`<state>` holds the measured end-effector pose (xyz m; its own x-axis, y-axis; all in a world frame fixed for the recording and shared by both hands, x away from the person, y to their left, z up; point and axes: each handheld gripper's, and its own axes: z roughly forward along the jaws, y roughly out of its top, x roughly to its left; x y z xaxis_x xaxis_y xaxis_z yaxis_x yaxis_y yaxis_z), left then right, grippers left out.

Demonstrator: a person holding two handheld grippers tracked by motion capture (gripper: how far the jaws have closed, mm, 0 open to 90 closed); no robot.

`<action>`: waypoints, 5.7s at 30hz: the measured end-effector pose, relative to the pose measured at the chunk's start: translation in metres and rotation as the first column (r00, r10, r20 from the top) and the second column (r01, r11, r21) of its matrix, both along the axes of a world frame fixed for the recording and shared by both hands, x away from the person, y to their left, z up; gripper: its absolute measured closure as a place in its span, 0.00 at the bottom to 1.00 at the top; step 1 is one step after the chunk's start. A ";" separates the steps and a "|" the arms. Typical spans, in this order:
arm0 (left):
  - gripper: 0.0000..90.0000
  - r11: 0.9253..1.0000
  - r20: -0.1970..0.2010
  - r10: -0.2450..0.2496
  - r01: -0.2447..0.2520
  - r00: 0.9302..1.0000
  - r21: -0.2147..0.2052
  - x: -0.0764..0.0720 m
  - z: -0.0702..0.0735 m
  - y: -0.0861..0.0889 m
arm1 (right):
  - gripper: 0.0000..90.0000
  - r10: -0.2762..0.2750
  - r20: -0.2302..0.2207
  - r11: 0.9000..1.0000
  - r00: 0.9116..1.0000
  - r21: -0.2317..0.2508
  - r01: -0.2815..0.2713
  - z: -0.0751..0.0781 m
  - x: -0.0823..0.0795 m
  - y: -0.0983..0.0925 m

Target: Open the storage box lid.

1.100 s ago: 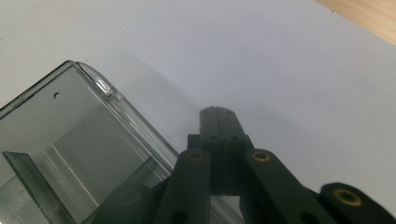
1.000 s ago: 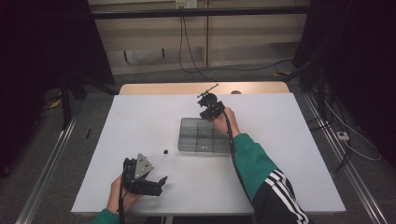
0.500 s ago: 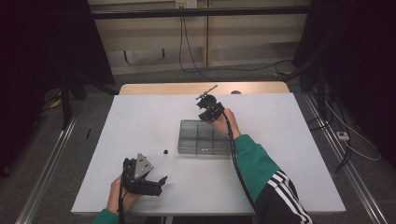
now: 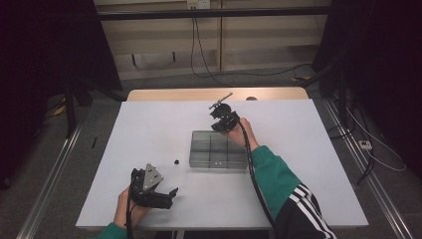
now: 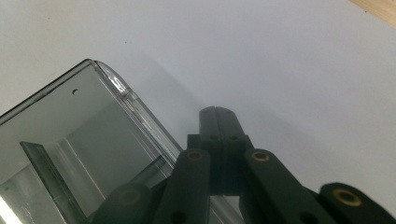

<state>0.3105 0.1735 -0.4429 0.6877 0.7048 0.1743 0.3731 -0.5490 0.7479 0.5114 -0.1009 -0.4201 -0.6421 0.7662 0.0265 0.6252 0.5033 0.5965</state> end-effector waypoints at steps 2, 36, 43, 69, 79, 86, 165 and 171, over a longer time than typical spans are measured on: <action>0.02 1.000 0.000 -0.001 0.001 1.000 0.001 0.000 0.000 0.000 | 1.00 0.010 0.002 1.000 1.000 -0.003 -0.010 0.000 -0.001 0.000; 0.02 1.000 0.000 0.003 -0.003 1.000 -0.002 -0.001 0.001 0.001 | 1.00 0.052 -0.014 0.999 0.999 0.014 -0.052 -0.002 -0.020 -0.001; 0.02 1.000 0.001 0.002 -0.002 1.000 0.000 -0.001 0.001 0.001 | 1.00 0.060 -0.018 0.998 0.998 0.017 -0.060 -0.005 -0.025 -0.002; 0.02 1.000 0.000 0.006 -0.006 1.000 -0.010 0.000 0.001 0.003 | 0.57 0.035 0.041 0.983 0.999 0.180 -0.041 0.025 -0.085 -0.057; 0.01 1.000 0.010 0.008 -0.008 1.000 -0.021 -0.001 0.002 0.004 | 0.19 0.058 0.047 0.979 0.997 0.193 -0.066 0.026 -0.116 -0.076; 0.01 1.000 0.010 0.005 -0.004 1.000 -0.014 -0.001 0.002 0.004 | 0.05 0.083 0.042 0.974 0.996 0.210 -0.090 0.021 -0.138 -0.081; 0.01 1.000 0.007 0.001 -0.001 1.000 0.006 0.001 0.000 0.002 | 0.96 -0.012 0.113 0.951 0.993 0.310 -0.024 -0.034 -0.202 -0.034; 0.01 1.000 0.002 0.007 -0.007 1.000 -0.002 0.001 -0.001 0.001 | 0.97 -0.017 0.110 0.947 0.994 0.321 -0.019 -0.035 -0.202 -0.034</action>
